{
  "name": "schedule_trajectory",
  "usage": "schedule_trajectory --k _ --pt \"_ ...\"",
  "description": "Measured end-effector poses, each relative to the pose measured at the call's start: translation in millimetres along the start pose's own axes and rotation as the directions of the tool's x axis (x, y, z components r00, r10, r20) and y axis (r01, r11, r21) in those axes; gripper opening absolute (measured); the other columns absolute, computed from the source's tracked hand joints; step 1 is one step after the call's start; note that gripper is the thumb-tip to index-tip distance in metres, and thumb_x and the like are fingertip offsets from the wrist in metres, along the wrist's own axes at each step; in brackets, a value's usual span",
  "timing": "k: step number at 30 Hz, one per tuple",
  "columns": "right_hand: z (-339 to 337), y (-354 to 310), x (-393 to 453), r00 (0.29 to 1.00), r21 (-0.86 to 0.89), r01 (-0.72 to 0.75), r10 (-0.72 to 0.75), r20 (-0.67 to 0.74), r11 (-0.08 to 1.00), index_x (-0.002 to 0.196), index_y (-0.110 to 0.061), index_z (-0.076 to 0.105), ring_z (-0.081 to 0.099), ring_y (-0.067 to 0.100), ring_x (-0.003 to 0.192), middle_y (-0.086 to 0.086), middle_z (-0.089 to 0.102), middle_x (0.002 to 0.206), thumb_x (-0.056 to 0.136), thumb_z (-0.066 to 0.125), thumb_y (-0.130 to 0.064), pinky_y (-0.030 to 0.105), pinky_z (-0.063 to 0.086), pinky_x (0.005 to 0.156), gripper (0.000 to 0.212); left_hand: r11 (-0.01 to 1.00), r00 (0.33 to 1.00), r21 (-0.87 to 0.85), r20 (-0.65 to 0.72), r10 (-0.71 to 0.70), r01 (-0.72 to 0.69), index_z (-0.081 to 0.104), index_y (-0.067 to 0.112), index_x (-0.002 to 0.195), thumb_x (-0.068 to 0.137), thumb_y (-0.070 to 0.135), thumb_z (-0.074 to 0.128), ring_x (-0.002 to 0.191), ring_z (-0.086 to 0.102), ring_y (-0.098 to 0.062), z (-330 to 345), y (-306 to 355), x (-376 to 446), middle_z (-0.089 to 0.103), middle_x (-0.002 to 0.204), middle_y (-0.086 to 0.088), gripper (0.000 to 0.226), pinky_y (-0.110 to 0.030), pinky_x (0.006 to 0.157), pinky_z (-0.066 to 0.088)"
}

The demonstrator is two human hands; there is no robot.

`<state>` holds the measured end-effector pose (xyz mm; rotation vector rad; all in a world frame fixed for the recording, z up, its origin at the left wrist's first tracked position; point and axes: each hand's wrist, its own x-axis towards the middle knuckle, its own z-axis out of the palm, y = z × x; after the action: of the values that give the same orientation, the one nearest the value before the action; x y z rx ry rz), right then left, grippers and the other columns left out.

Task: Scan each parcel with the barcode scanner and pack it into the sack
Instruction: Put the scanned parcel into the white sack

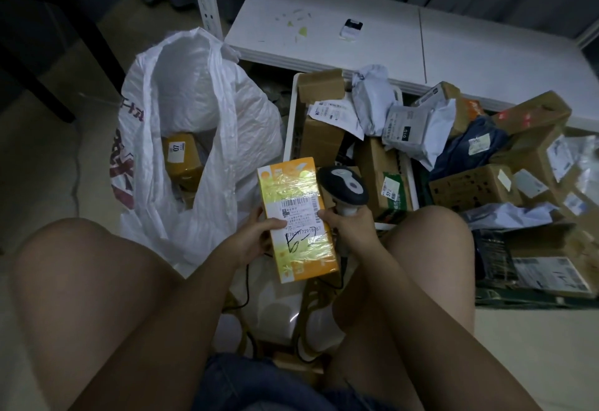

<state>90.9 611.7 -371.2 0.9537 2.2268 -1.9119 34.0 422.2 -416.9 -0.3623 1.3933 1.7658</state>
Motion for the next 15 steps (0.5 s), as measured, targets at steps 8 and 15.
schedule_trajectory --k 8,15 --pt "-10 -24 -7 0.994 0.178 0.072 -0.055 -0.099 0.981 0.125 -0.007 0.054 0.063 0.023 0.094 0.010 0.066 0.108 0.091 0.064 -0.013 0.025 0.051 0.076 0.036 0.941 0.944 0.177 -0.114 0.311 -0.289 0.018 0.036 0.148 0.081 0.009 0.074 0.115 0.059 -0.025 1 9 -13 0.055 0.132 -0.001 0.092 -0.040 0.079 0.058" --pt "-15 -46 -42 0.975 0.057 0.129 -0.138 0.176 0.990 0.107 -0.007 0.062 0.056 0.015 0.072 0.006 0.059 0.082 0.091 0.065 -0.016 0.021 0.045 0.058 0.018 0.882 0.875 0.241 -0.177 0.451 -0.406 0.009 0.032 0.152 0.079 0.009 0.076 0.121 0.049 -0.016 7 31 -28 0.046 0.135 0.005 0.102 -0.039 0.091 0.051"
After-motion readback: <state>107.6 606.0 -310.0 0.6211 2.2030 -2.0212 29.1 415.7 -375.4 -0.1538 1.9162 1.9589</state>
